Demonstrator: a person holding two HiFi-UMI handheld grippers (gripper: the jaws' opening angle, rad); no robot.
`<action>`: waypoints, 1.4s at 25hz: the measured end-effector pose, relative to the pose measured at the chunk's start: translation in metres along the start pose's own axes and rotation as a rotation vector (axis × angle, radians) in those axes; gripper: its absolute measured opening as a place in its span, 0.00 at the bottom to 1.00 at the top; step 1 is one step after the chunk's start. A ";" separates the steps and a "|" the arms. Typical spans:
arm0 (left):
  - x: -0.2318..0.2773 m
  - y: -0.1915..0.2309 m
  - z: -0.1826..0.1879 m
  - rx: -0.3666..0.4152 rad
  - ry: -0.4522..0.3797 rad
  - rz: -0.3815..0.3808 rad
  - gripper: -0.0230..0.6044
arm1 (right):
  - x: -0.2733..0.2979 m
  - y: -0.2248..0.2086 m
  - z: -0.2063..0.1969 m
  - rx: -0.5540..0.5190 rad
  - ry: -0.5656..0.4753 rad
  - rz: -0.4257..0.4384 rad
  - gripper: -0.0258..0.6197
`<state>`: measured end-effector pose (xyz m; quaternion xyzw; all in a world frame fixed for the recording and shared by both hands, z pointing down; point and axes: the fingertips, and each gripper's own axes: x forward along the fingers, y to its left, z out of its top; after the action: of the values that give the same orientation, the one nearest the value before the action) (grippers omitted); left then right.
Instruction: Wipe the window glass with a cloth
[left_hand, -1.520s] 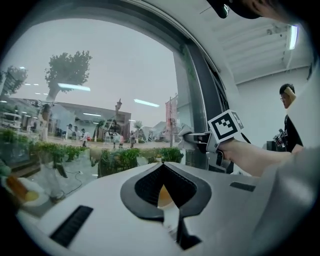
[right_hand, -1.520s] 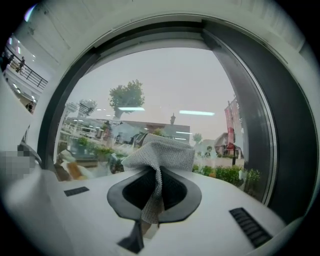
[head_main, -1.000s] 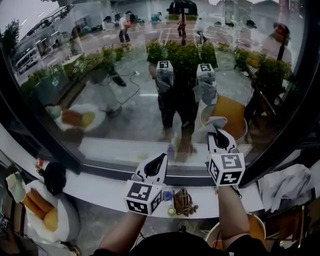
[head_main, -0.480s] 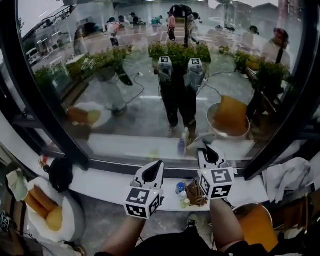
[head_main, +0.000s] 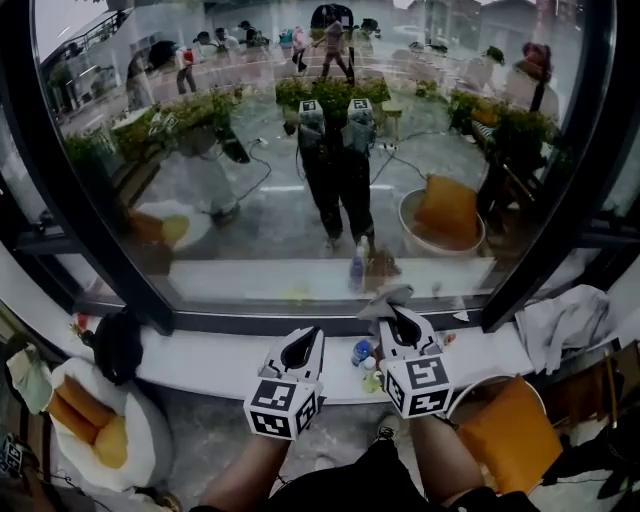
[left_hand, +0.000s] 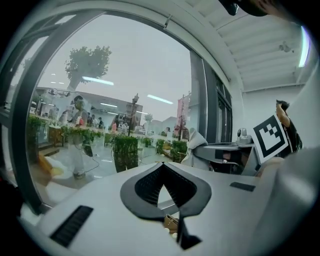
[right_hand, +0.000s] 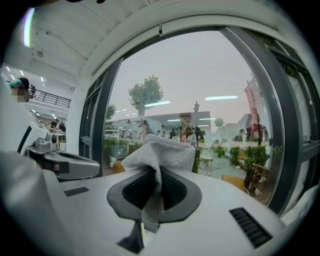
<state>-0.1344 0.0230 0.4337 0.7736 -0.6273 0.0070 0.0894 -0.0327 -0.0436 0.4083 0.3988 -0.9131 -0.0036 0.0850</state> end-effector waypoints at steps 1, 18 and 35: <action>-0.001 -0.004 -0.001 -0.004 0.000 -0.006 0.05 | -0.006 0.001 -0.002 0.001 0.004 -0.002 0.10; -0.013 -0.049 -0.002 0.026 0.009 -0.068 0.05 | -0.060 0.008 -0.007 0.013 -0.002 -0.019 0.10; -0.011 -0.063 -0.002 0.039 0.003 -0.064 0.05 | -0.068 0.007 -0.016 0.020 0.007 0.007 0.10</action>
<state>-0.0754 0.0463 0.4264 0.7949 -0.6018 0.0175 0.0756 0.0106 0.0116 0.4145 0.3963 -0.9142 0.0072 0.0841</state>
